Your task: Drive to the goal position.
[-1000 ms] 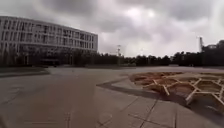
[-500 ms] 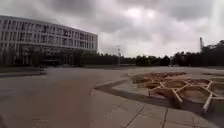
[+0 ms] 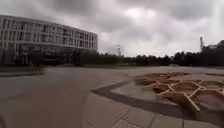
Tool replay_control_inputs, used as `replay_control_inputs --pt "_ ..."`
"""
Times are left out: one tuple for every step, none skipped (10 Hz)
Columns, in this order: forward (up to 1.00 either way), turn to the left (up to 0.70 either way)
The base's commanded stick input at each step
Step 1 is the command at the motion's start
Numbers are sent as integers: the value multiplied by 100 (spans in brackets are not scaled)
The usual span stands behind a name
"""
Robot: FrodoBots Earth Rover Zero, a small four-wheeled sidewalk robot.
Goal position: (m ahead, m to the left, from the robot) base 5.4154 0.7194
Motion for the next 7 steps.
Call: replay_control_inputs --pt "70 0" --pt "70 0" --pt "70 0" --pt "70 0" --pt "70 0" --pt "70 0" --pt "70 0"
